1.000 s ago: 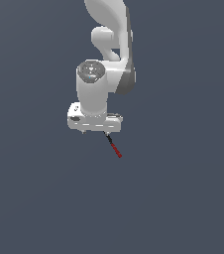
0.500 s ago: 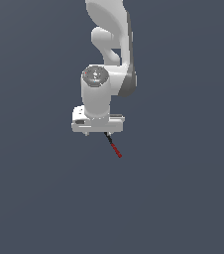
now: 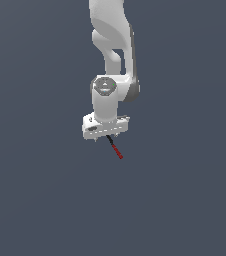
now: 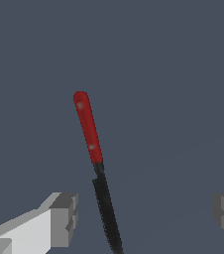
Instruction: Pick up the object and move it to a goal position.
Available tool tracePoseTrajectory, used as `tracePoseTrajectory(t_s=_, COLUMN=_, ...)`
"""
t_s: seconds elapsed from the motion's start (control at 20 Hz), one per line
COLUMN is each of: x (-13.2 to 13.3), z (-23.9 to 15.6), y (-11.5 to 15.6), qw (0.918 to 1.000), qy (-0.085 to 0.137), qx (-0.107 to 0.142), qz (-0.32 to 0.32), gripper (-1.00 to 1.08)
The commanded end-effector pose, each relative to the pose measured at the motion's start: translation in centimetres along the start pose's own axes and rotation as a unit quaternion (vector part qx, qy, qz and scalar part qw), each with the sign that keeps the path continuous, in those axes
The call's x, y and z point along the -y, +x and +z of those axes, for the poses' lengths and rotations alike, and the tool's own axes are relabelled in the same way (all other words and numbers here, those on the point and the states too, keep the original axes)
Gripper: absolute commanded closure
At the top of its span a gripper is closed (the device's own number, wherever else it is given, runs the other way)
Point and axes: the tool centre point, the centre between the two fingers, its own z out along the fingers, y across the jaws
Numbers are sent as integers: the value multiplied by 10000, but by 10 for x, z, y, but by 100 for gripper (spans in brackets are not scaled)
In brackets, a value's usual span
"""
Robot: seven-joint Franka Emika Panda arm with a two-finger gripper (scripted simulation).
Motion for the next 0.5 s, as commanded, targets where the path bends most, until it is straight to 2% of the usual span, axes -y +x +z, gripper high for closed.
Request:
tracePoseTrajectory(t_s=0.0, x=10, z=12, y=-4, qw=9995, qy=31, qx=-51, qz=-320, gripper=-92)
tracePoseTrajectory(t_s=0.45, x=31, z=35, y=-15, qw=9948, qy=97, qx=-168, qz=-1003, gripper=-92)
